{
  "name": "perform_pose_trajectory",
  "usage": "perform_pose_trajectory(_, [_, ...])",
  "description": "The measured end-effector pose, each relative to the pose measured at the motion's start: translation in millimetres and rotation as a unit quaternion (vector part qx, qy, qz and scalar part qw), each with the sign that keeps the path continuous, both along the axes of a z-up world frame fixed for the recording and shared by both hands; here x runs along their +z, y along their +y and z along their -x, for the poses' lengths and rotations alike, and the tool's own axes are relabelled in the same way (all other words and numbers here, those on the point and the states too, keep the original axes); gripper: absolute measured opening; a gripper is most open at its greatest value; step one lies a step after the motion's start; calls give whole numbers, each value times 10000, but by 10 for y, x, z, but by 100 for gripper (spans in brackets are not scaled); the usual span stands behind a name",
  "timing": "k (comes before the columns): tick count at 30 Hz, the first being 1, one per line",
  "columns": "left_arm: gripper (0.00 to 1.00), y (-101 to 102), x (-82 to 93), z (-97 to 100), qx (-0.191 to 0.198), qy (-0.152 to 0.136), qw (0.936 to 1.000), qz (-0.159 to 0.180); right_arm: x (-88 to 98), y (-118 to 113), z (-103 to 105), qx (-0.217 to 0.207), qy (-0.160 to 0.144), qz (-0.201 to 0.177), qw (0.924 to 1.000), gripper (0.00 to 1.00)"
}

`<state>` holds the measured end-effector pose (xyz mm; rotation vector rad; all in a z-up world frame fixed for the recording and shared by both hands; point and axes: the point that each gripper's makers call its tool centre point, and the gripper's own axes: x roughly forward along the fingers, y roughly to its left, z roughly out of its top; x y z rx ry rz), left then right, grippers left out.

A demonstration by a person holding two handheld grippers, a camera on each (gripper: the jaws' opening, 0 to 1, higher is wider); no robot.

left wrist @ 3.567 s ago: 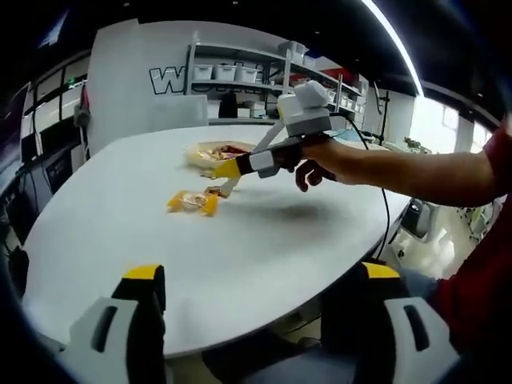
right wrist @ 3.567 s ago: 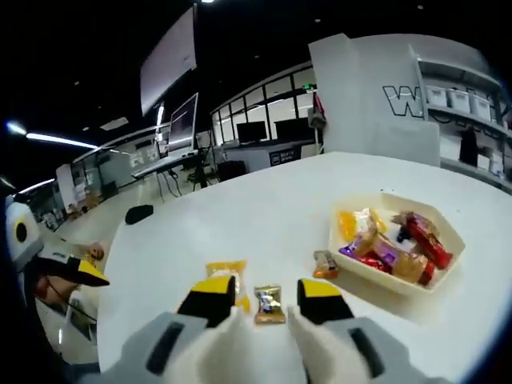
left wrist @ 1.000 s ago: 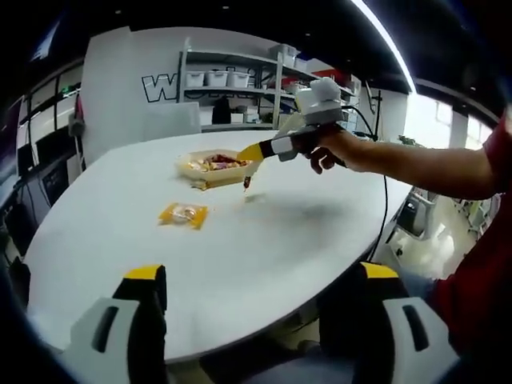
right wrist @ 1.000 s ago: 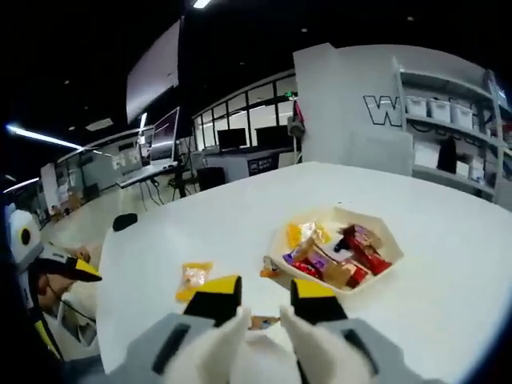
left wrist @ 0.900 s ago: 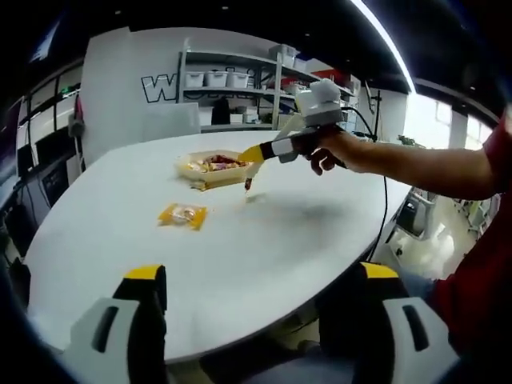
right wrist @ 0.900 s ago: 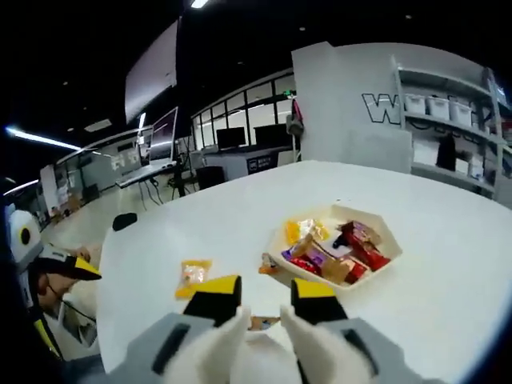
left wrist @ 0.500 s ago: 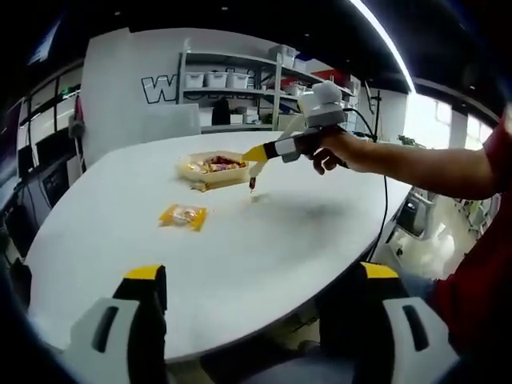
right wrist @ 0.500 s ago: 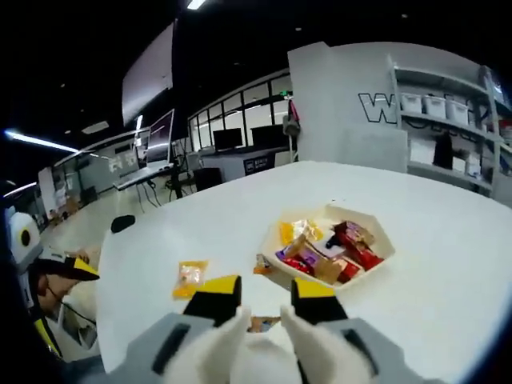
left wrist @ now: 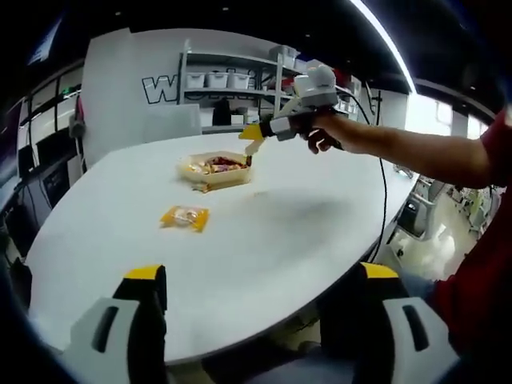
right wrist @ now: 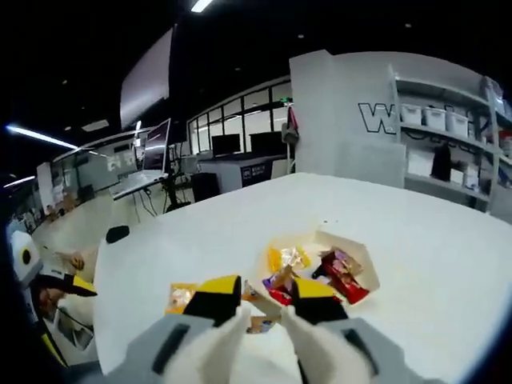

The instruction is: Place the target food into the container with the food tongs after gripping and lifting it, then release it inside without dropping or visibly crushing the food.

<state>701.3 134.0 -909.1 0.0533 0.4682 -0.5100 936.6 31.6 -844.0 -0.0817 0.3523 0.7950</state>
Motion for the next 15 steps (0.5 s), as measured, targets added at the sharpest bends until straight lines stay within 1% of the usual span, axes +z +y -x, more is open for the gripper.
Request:
perform_pose_trajectory(3, [96,4,-8,-11,1,9,10000,8,60,-7,-61,-16,-49,25,10000,19])
perform_pose_trajectory(6, [96,6,-16,-27,-5,24,10000,18,74,-26,-138,-55,-55,48,10000,19])
perform_pose_trajectory(11, [96,7,-21,-45,14,32,10000,42,80,-33,-229,-78,-40,83,9999,19])
perform_pose_trajectory(15, [96,12,-41,-57,23,62,10000,42,51,-43,-307,-98,-30,159,9998,19])
